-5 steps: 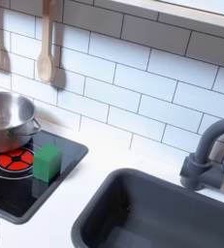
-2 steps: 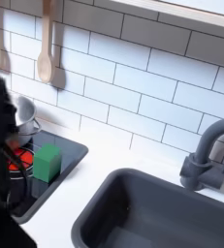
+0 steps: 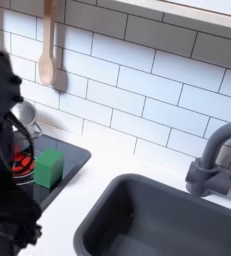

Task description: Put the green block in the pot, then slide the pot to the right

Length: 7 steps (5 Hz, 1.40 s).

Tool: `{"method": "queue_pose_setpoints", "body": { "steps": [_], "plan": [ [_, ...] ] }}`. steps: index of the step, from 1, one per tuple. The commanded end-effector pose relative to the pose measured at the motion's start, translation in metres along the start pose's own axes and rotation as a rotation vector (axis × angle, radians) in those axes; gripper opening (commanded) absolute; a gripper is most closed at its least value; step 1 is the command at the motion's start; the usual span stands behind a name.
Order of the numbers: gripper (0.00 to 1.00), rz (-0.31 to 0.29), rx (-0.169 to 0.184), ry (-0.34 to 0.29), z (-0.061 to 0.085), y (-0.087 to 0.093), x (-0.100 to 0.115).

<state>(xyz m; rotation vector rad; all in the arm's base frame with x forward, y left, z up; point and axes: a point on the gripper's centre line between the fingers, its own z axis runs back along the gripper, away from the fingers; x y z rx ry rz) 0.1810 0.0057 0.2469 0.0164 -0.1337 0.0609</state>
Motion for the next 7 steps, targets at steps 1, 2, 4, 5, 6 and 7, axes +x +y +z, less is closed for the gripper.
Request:
{"method": "queue_pose_setpoints", "body": {
  "steps": [1, 2, 4, 5, 6, 7],
  "plan": [
    [1.0, 0.007, 0.01, -0.018, 0.001, 0.008, 0.026],
    [1.0, 0.02, 0.009, -0.024, 0.0, 0.012, 0.04],
    [1.0, 0.045, 0.019, -0.037, -0.004, 0.017, 0.07],
    [1.0, 0.064, 0.027, -0.038, -0.007, 0.023, 0.087],
    [1.0, 0.071, 0.033, -0.038, -0.013, 0.025, 0.101],
    [1.0, 0.072, 0.039, -0.047, -0.02, 0.026, 0.119]
  ]
}}
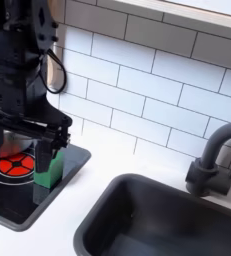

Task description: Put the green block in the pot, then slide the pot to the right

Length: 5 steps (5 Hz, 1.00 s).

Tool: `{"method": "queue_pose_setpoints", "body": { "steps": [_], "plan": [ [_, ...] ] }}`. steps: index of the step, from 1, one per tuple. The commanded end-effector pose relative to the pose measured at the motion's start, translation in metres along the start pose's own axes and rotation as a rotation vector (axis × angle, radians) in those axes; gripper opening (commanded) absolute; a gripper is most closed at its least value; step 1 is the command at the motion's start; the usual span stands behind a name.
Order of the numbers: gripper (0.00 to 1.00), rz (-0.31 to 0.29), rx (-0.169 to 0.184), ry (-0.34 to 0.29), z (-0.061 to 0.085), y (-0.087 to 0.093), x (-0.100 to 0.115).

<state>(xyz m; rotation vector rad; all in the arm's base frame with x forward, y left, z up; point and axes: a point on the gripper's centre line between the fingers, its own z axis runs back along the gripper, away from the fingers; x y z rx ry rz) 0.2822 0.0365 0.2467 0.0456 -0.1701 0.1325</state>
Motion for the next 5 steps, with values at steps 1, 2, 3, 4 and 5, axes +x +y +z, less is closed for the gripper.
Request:
{"method": "queue_pose_setpoints", "body": {
  "steps": [1, 2, 3, 4, 5],
  "plan": [
    [1.0, 0.017, 0.012, -0.012, -0.012, 0.004, 0.027],
    [1.0, 0.01, 0.014, -0.018, -0.019, 0.004, 0.037],
    [1.0, 0.009, 0.014, -0.02, -0.023, 0.005, 0.045],
    [1.0, 0.011, 0.008, -0.019, -0.031, 0.003, 0.056],
    [1.0, 0.0, 0.015, -0.013, -0.038, 0.001, 0.063]
  ]
}}
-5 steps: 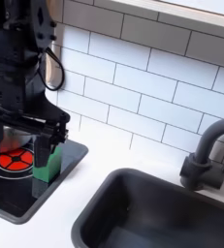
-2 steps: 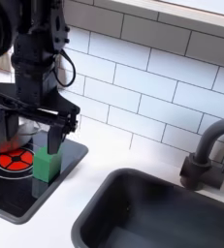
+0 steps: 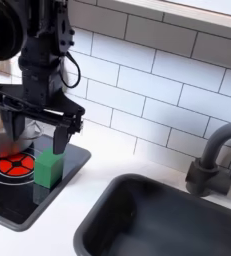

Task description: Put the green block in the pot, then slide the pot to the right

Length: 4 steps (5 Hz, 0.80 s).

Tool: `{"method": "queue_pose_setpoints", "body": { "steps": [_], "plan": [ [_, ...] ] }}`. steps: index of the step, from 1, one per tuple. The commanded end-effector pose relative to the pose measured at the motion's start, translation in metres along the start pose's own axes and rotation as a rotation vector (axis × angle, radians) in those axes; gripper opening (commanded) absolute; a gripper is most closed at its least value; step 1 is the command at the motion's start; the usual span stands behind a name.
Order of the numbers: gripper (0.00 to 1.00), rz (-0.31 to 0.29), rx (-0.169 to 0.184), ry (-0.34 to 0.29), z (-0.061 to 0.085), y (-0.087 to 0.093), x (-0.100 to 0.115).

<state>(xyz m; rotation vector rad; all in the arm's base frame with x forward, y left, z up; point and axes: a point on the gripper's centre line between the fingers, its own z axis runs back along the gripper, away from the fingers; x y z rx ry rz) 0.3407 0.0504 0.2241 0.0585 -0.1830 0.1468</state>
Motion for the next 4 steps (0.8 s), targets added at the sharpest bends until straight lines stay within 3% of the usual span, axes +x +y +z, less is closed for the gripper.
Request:
{"method": "queue_pose_setpoints", "body": {
  "steps": [1, 3, 4],
  "plan": [
    [1.0, -0.013, 0.001, 0.0, -0.011, -0.005, 0.015],
    [1.0, -0.009, -0.004, 0.017, -0.018, -0.001, 0.028],
    [1.0, -0.027, 0.002, 0.03, -0.028, -0.007, 0.028]
  ]
}}
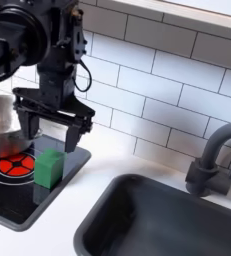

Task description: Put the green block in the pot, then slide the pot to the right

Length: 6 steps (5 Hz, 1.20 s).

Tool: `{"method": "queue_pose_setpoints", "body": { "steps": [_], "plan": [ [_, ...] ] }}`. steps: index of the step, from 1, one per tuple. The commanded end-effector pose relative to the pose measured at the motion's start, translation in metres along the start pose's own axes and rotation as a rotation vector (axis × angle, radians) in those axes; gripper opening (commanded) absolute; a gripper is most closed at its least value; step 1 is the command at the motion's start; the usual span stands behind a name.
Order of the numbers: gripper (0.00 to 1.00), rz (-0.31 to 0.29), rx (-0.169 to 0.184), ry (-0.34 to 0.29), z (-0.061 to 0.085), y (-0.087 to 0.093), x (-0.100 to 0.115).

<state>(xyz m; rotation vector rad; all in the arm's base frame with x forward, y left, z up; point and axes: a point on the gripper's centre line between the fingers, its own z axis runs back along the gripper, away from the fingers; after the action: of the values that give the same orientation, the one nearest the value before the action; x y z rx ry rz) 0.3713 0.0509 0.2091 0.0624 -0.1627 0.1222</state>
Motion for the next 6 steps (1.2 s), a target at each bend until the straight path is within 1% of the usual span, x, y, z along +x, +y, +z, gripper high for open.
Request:
{"method": "queue_pose_setpoints", "body": {
  "steps": [1, 2, 3, 6],
  "plan": [
    [1.0, -0.011, 0.007, 0.024, -0.011, 0.001, 0.004],
    [1.0, -0.022, 0.009, 0.036, -0.017, 0.001, 0.004],
    [1.0, -0.027, 0.009, 0.055, -0.027, 0.003, 0.004],
    [1.0, -0.077, 0.001, 0.1, -0.048, 0.002, 0.008]
  ]
}}
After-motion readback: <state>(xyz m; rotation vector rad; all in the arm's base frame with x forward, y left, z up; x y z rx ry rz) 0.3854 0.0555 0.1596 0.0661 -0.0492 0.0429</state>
